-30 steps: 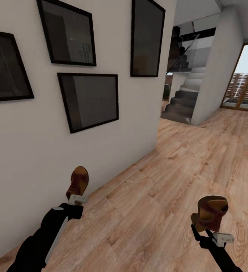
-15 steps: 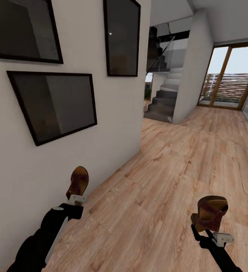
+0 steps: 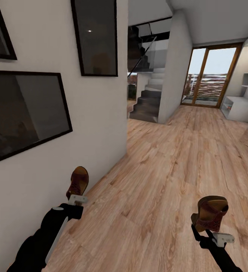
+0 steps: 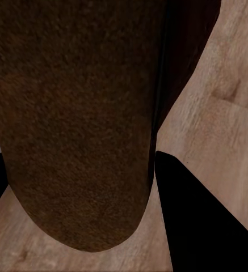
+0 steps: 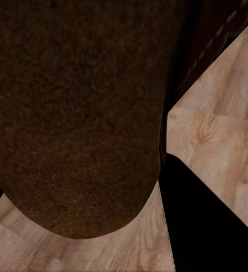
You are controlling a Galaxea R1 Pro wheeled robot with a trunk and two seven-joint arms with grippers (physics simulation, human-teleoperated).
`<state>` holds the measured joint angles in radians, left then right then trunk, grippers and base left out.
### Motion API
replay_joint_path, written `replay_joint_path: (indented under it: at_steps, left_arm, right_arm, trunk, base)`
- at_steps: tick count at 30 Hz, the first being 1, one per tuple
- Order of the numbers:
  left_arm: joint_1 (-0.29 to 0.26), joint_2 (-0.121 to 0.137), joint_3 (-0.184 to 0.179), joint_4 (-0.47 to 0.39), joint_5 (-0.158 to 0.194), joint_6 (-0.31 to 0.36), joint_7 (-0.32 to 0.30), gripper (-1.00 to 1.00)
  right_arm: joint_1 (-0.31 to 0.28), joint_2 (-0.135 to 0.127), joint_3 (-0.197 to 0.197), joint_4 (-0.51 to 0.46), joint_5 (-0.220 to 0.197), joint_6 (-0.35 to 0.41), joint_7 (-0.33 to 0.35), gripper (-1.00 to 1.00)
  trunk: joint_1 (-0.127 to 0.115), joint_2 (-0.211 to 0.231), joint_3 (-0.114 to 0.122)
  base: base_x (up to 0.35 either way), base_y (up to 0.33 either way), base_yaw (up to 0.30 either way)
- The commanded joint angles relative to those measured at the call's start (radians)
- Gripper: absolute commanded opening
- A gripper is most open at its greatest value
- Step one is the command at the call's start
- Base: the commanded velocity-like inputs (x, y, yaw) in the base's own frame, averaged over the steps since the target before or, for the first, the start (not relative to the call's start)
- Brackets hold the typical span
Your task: Pick up the two gym shoes and the two sandals from the corridor floor and place them onto the hallstand (shoe rack) in the corridor, making sure they are on the rack and not on the floor. Arrange them so the two gym shoes are next to each other and the two sandals are next to each other.
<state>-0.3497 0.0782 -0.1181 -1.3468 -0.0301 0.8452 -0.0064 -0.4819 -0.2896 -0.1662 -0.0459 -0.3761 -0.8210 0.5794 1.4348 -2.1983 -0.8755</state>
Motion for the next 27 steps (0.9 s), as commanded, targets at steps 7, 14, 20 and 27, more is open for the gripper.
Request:
replay_joint_path:
  at_steps: [7, 14, 20, 27]
  left_arm:
    - [0.0, 0.0, 0.0, 0.0, -0.004, 0.0, -0.003, -1.0]
    - [0.0, 0.0, 0.0, 0.0, -0.004, 0.0, -0.003, -1.0]
    - [0.0, -0.015, 0.0, 0.0, -0.004, 0.0, -0.003, -1.0]
    - [0.0, -0.032, 0.0, 0.0, -0.007, 0.0, -0.003, -1.0]
  right_arm:
    - [-0.001, 0.0, -0.001, 0.0, -0.002, 0.0, 0.0, -1.0]
    - [-0.001, 0.0, -0.001, 0.0, -0.001, 0.0, 0.0, -1.0]
    - [-0.001, 0.0, -0.001, 0.0, -0.001, 0.0, 0.0, -1.0]
    - [-0.001, 0.0, -0.001, 0.0, -0.002, 0.0, 0.0, -1.0]
  trunk:
    - [0.0, 0.0, 0.0]
    - [0.0, 0.0, 0.0]
    - [0.0, 0.0, 0.0]
    - [0.0, 0.0, 0.0]
  base:
    - [0.331, -0.098, -0.012]
    - [0.331, -0.098, -0.001]
    - [0.331, -0.099, 0.0]
    - [0.319, -0.13, 0.0]
